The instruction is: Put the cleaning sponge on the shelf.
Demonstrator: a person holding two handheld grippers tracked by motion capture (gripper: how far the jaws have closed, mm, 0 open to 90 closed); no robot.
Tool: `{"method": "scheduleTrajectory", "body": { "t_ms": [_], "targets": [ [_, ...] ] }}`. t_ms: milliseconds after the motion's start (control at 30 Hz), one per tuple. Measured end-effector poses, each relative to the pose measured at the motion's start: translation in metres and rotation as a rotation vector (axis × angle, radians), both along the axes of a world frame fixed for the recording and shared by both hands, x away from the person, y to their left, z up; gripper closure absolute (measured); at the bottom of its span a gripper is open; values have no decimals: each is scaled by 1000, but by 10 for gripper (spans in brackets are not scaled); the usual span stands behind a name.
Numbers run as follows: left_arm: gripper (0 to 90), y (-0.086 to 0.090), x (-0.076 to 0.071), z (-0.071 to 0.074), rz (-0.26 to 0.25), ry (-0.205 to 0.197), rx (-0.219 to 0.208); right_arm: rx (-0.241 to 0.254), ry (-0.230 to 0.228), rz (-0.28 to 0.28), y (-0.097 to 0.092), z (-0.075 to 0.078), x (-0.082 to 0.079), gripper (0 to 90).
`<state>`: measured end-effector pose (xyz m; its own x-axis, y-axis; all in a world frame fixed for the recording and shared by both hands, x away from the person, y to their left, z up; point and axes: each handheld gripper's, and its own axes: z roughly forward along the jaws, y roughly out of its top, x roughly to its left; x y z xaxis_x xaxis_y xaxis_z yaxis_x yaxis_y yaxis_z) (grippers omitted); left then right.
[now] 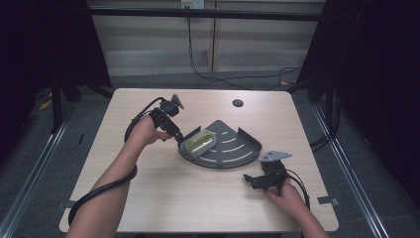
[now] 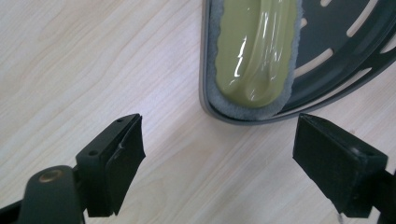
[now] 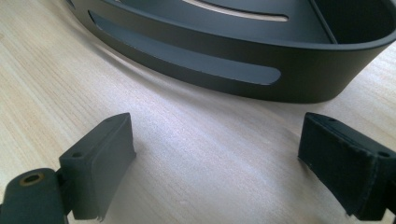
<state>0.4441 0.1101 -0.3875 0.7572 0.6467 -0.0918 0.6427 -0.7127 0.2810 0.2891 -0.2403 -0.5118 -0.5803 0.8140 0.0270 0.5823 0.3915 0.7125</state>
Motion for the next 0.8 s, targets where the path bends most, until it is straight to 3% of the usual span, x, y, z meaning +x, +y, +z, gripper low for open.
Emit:
{"method": "scheduleTrajectory", "body": {
  "t_ms": [800],
  "targets": [
    [164,37,-19,-9,5,-1,-12,0,3,1,0,0,0,100]
  ]
}}
